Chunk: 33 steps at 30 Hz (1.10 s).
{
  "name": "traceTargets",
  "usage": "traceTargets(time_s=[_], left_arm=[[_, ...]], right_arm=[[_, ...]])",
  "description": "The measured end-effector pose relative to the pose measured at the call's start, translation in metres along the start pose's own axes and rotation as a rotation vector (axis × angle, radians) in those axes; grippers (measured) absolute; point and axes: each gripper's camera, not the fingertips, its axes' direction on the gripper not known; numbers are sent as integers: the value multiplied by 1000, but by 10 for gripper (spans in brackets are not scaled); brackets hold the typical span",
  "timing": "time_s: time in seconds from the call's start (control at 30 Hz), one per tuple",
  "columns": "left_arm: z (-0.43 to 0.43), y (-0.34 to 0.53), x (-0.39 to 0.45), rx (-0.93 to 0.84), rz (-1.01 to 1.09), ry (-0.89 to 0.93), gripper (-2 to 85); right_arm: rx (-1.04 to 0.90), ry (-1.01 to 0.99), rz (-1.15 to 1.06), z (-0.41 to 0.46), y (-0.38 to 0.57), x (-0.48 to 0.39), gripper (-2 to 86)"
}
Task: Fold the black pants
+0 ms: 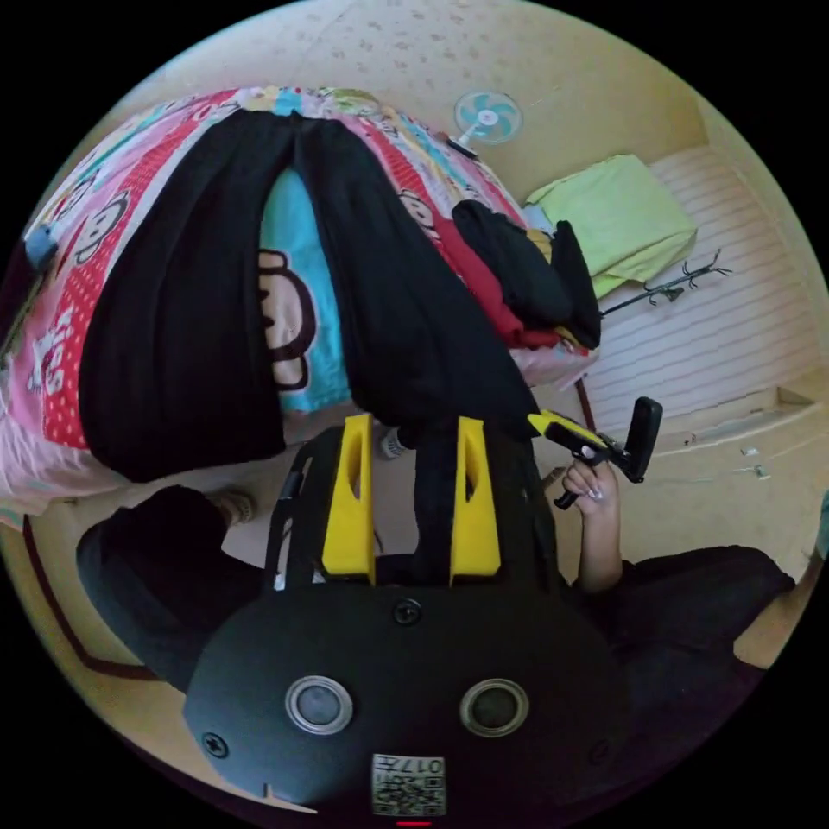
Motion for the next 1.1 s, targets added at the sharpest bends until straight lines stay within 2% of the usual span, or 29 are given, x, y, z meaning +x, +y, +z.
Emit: traceTargets(time_s=[0.1,0.2,0.3,0.37,0.47,0.57,0.63,0.73,0.8,0.87,1.03,1.07,1.1], left_arm=[[-11,-41,42,5,130,67,152],[10,-85,72,-109,224,55,155],[53,-108,80,-279,273,39,85],[51,-102,76,-220,282,57,17],[30,-89,54,-117,226,117,1],[15,-80,29,-81,164,188,-3],[8,-76,18,-57,135,230,-3],[0,-73,5,-24,107,285,-3],[-2,-72,-2,-20,89,320,-3],[-12,-71,-10,-9,84,343,-3],[-43,-68,-40,23,38,414,-4],[-51,-67,-51,33,20,431,-4],[-55,-66,-57,36,10,441,-5]], right_arm=[[-33,-53,-141,8,-17,-33,29],[-49,-131,-221,19,-31,-51,30],[-102,-174,-274,32,-41,-56,34],[-174,-162,-294,38,-48,-49,39],[-261,-94,-380,29,-74,-29,50],[-154,66,-373,13,-141,5,78],[-106,97,-295,21,-203,40,96],[-110,-17,-126,71,-313,108,132],[-100,137,-18,131,-384,158,151],[-83,221,75,172,-421,197,160],[20,173,279,248,-466,269,153],[6,190,299,266,-473,274,140],[6,219,302,283,-481,272,89]])
